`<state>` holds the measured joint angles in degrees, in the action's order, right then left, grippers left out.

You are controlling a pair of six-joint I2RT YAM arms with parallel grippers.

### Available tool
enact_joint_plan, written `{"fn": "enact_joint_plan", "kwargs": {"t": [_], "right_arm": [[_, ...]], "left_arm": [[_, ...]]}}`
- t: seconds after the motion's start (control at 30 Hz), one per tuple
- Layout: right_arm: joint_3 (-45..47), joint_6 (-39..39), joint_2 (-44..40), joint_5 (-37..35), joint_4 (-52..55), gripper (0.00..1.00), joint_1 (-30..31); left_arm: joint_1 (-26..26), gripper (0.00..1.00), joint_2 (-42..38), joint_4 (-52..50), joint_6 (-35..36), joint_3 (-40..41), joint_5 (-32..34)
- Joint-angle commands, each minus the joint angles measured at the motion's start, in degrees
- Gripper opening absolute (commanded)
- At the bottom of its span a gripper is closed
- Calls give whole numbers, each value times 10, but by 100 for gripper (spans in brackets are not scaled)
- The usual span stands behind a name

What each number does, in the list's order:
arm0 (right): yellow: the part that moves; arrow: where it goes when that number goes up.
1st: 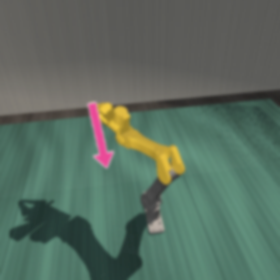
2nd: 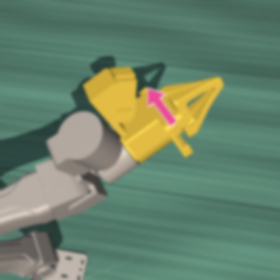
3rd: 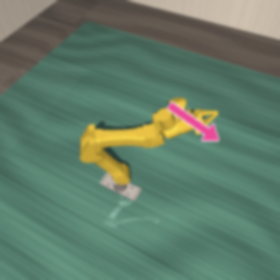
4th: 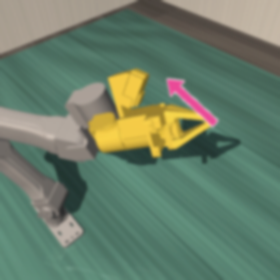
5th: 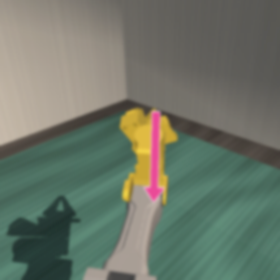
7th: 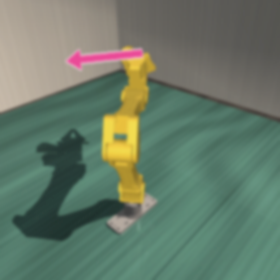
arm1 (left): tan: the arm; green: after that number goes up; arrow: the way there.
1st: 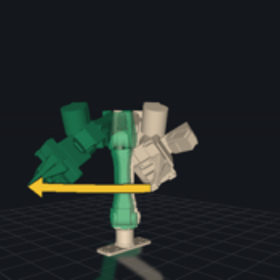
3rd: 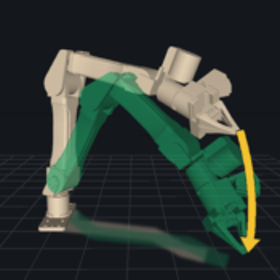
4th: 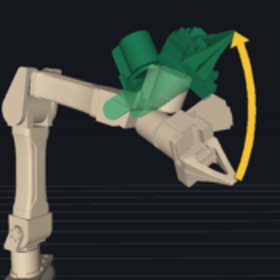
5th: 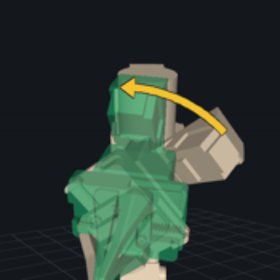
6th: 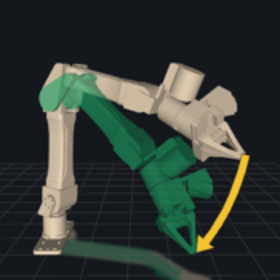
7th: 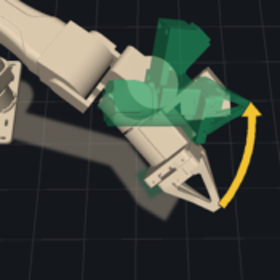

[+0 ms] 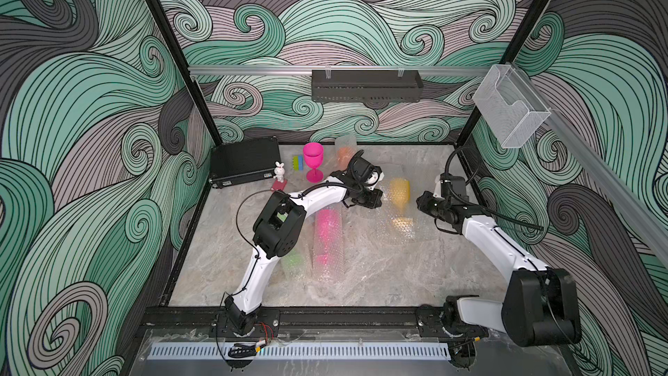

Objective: Unpack wine glasses from bubble wrap
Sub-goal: Place the bubble wrap at the center of the board, then pick up the wine glass from the bubble wrap.

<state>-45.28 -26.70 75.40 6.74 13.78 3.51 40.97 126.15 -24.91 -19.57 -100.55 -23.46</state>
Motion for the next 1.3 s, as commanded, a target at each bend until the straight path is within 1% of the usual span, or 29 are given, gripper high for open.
{"fn": "enact_joint_plan", "kwargs": {"t": [0.0,0.13,0.3,0.4,0.6,0.8,0.9,1.13,1.27], "right_arm": [[-14,15,24,22,-10,39,-2],[-24,11,70,65,-20,39,3],[-39,10,113,72,-31,40,31],[-51,10,131,70,-32,46,53],[-71,9,168,58,-25,57,87],[-88,17,200,38,-9,58,102],[-89,18,211,37,-9,54,105],[-82,22,221,28,-11,30,106],[-75,28,212,29,-12,24,106]], "left_arm": [[-26,3,-31,15,-22,25,-26],[-44,9,-48,16,-38,60,-35],[-60,19,-82,12,-57,90,-43],[-73,25,-104,12,-77,102,-55],[-79,28,-143,10,-90,123,-66],[-82,28,-172,6,-90,143,-72],[-84,28,-182,2,-89,143,-73],[-85,28,-195,-5,-92,137,-84],[-86,29,-196,-15,-90,127,-86]]}}
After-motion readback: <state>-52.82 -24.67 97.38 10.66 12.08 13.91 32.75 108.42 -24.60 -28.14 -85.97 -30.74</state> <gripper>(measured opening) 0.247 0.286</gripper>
